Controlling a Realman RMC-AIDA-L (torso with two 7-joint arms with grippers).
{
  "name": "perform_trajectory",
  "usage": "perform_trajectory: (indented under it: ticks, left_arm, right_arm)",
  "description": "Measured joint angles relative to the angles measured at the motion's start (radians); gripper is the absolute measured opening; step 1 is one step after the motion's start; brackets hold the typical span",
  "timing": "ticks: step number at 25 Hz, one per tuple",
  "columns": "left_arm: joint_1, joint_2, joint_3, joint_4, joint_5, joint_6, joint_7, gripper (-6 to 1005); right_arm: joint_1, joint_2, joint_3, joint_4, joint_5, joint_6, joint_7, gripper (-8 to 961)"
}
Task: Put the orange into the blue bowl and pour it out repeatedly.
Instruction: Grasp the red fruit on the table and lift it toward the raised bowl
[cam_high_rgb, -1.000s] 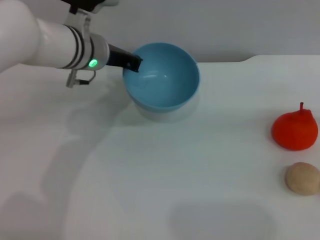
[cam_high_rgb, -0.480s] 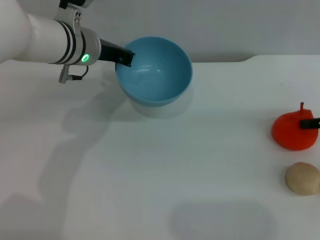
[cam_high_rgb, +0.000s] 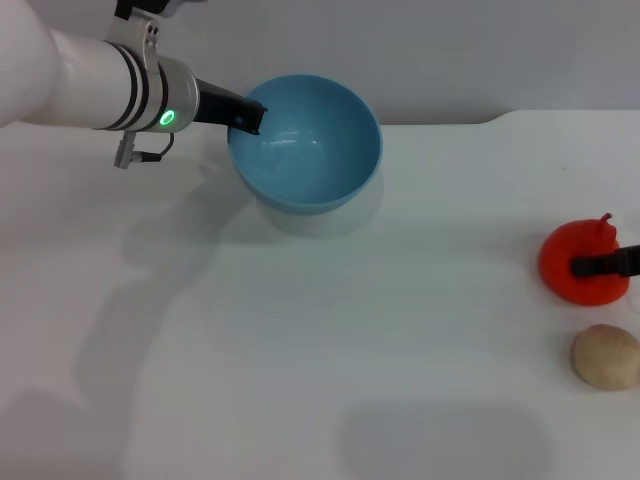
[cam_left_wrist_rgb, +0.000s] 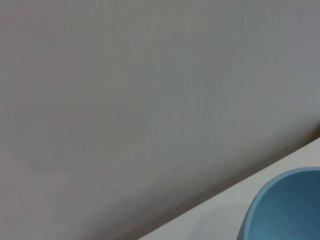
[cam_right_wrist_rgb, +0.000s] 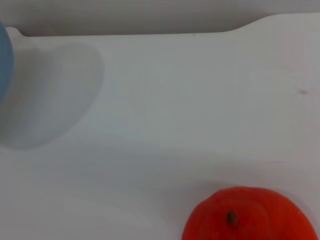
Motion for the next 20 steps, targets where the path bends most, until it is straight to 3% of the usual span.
perform_trajectory:
  ticks: [1, 11, 20]
  left_arm:
    - [0.000, 0.000, 0.000, 0.000, 0.000, 0.000, 0.000, -2]
    - [0.005, 0.000, 0.000, 0.001, 0.000, -0.002, 0.003, -1]
    - [0.005, 0.000, 0.006, 0.003, 0.000, 0.016, 0.004, -1]
  right_arm:
    - [-0.001, 0.000, 0.000, 0.000, 0.000, 0.002, 0.000, 596]
    - [-0.018, 0.000, 0.000, -0.026, 0.031, 0.001, -0.033, 359]
    - [-0.033, -0.001, -0.005, -0.131, 0.230, -0.095, -0.112, 231]
